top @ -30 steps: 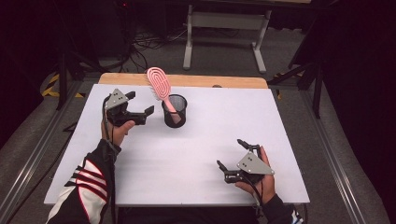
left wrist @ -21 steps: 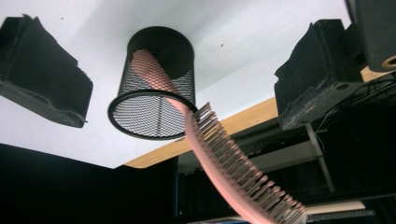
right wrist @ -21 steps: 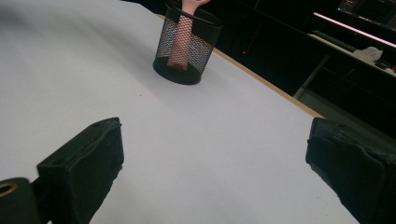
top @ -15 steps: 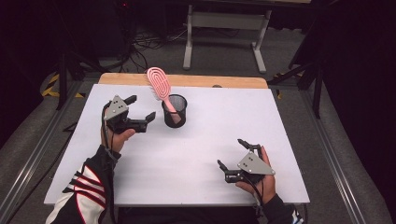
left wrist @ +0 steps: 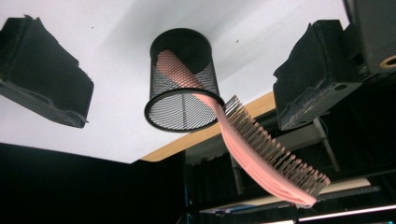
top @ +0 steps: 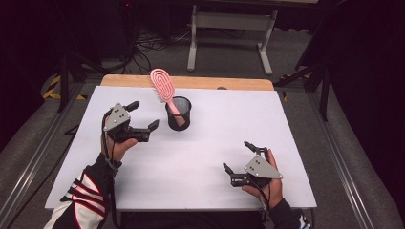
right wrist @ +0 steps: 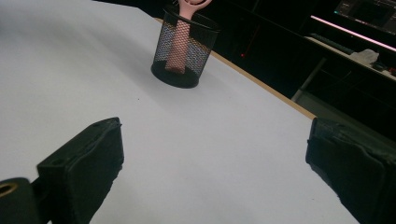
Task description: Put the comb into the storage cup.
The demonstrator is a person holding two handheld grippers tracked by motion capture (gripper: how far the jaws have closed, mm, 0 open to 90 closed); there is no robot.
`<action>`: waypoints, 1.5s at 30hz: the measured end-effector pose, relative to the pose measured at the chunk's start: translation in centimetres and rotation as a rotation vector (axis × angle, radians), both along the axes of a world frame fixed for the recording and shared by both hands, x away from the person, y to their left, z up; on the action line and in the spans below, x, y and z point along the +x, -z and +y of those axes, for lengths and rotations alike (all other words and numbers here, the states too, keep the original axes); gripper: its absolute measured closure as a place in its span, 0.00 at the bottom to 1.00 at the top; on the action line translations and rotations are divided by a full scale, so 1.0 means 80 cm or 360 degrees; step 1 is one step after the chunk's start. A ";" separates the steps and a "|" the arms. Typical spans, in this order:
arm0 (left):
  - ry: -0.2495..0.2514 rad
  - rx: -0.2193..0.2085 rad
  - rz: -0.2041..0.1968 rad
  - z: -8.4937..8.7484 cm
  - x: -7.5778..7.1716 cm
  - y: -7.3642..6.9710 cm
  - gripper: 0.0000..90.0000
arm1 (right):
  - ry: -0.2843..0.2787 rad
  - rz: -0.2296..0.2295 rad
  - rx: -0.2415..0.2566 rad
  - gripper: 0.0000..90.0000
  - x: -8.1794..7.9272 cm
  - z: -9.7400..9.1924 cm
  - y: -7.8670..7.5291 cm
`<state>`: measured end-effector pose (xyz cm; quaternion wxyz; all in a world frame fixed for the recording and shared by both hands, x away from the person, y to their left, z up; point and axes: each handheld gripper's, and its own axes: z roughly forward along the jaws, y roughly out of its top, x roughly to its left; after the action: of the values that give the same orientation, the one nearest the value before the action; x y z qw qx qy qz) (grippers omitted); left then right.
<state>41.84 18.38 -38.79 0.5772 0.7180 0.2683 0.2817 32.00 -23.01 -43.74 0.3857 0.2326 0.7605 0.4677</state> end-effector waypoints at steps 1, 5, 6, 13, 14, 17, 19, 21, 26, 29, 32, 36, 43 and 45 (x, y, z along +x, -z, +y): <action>0.0007 -0.0013 -0.0004 0.000 -0.002 0.000 0.06 | 0.0002 -0.0004 -0.0002 0.05 0.000 0.000 0.000; 0.0029 -0.0002 -0.0028 -0.002 -0.012 -0.002 0.06 | 0.0009 -0.0005 0.0001 0.05 0.000 0.000 -0.001; 0.0039 -0.0004 -0.0025 -0.003 -0.014 -0.002 0.06 | 0.0011 -0.0008 0.0001 0.05 0.000 0.000 -0.001; 0.0073 -0.0017 -0.0052 -0.005 -0.028 -0.003 0.06 | 0.0011 -0.0012 0.0010 0.05 -0.001 -0.001 -0.003; 0.0083 0.0000 -0.0063 -0.007 -0.031 -0.002 0.06 | 0.0012 -0.0012 0.0007 0.05 -0.001 -0.001 -0.003; 0.0094 0.0013 -0.0082 -0.010 -0.038 -0.003 0.06 | 0.0016 -0.0017 0.0017 0.05 -0.001 -0.002 -0.004; 0.0106 0.0015 -0.0085 -0.012 -0.041 -0.003 0.06 | 0.0015 -0.0016 0.0026 0.05 -0.001 -0.003 -0.004; 0.0127 0.0025 -0.0093 -0.015 -0.046 -0.002 0.06 | 0.0014 -0.0015 0.0032 0.05 -0.001 -0.003 -0.005; 0.0160 0.0034 -0.0105 -0.021 -0.053 -0.003 0.06 | 0.0009 -0.0015 0.0042 0.05 -0.002 -0.003 -0.006; 0.0180 0.0040 -0.0106 -0.025 -0.056 -0.003 0.06 | 0.0011 -0.0012 0.0041 0.05 -0.002 -0.004 -0.006; 0.0204 0.0043 -0.0109 -0.029 -0.060 -0.003 0.06 | 0.0014 -0.0016 0.0045 0.05 -0.003 -0.005 -0.006; 0.0220 0.0058 -0.0113 -0.033 -0.065 -0.003 0.06 | 0.0013 -0.0016 0.0046 0.05 -0.003 -0.004 -0.006; 0.0248 0.0088 -0.0119 -0.039 -0.071 0.000 0.06 | 0.0012 -0.0019 0.0046 0.05 -0.003 -0.004 -0.007; 0.0262 0.0092 -0.0108 -0.041 -0.073 0.002 0.06 | 0.0011 -0.0021 0.0046 0.05 -0.003 -0.004 -0.007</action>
<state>35.99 15.07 -38.95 0.5861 0.7441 0.1804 0.2650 31.74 -23.29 -43.22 0.3889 0.2378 0.7504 0.4787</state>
